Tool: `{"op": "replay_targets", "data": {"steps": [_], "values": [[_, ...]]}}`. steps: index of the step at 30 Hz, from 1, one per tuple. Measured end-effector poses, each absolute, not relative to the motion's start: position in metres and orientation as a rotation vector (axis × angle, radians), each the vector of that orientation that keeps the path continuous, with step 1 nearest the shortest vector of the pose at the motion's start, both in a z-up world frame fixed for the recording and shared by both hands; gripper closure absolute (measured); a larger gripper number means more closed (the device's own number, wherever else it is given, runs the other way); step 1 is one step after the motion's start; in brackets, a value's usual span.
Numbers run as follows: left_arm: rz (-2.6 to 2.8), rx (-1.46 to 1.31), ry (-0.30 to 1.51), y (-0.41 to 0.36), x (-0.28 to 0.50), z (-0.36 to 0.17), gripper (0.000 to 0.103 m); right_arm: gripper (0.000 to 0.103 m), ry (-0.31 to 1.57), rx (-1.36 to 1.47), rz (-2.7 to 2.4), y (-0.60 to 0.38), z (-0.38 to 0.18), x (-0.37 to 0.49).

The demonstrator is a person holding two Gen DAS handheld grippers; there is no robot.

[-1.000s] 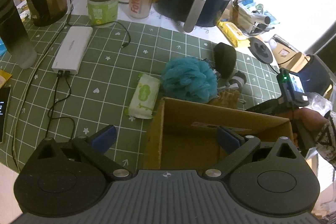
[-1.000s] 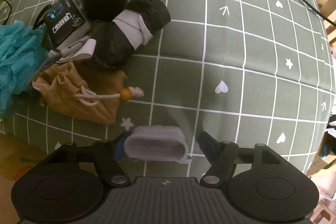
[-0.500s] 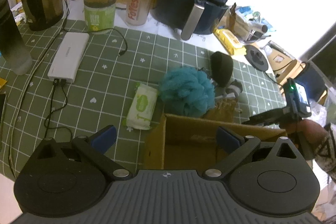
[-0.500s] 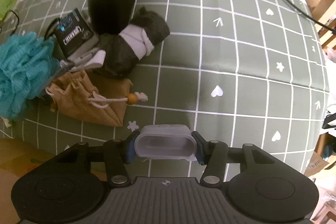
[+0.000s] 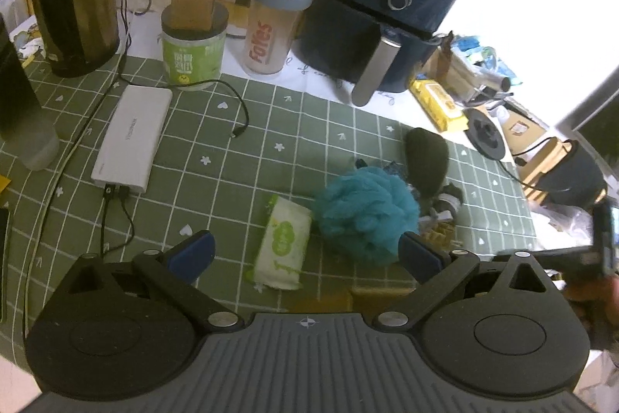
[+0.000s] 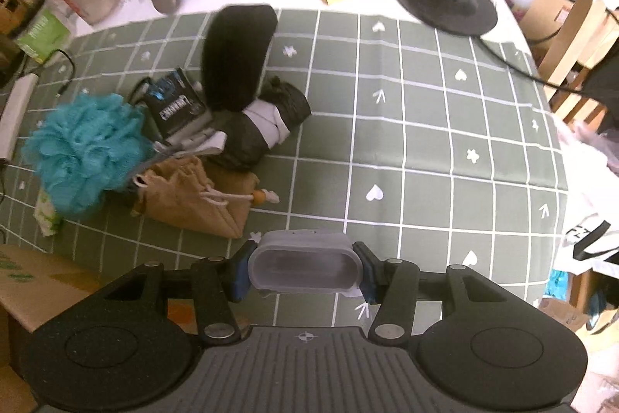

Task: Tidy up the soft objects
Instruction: 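Grasp the white-green wet-wipe packet with the left tool while the right tool holds the case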

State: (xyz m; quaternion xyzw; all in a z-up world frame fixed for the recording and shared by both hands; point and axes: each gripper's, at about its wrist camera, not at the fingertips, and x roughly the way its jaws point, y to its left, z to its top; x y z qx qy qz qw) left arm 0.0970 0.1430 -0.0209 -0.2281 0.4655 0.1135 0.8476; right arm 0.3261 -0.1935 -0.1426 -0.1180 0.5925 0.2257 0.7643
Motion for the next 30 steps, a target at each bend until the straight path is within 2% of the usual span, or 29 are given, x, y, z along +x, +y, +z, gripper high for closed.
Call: {"op": "replay_targets", "data": {"steps": [12, 14, 15, 16, 29, 30], "values": [[0.127, -0.387, 1.164, 0.158, 0.157, -0.084, 0.001, 0.048, 1.214, -0.179, 0.509, -0.204, -0.102, 0.309], [0.101, -0.361, 1.212, 0.155, 0.167, -0.098, 0.006, 0.048, 1.201, -0.166, 0.508, -0.207, -0.095, 0.308], [0.086, -0.350, 1.236, 0.154, 0.172, -0.105, 0.016, 0.048, 1.196, -0.162, 0.506, -0.208, -0.092, 0.308], [0.083, -0.340, 1.267, 0.153, 0.177, -0.112, 0.017, 0.048, 1.190, -0.157, 0.503, -0.210, -0.089, 0.308], [0.059, -0.250, 1.424, 0.145, 0.204, -0.173, 0.018, 0.048, 1.165, -0.075, 0.462, -0.232, -0.074, 0.294], [0.062, -0.238, 1.430, 0.144, 0.206, -0.175, 0.021, 0.048, 1.163, -0.069, 0.458, -0.234, -0.074, 0.293]]}}
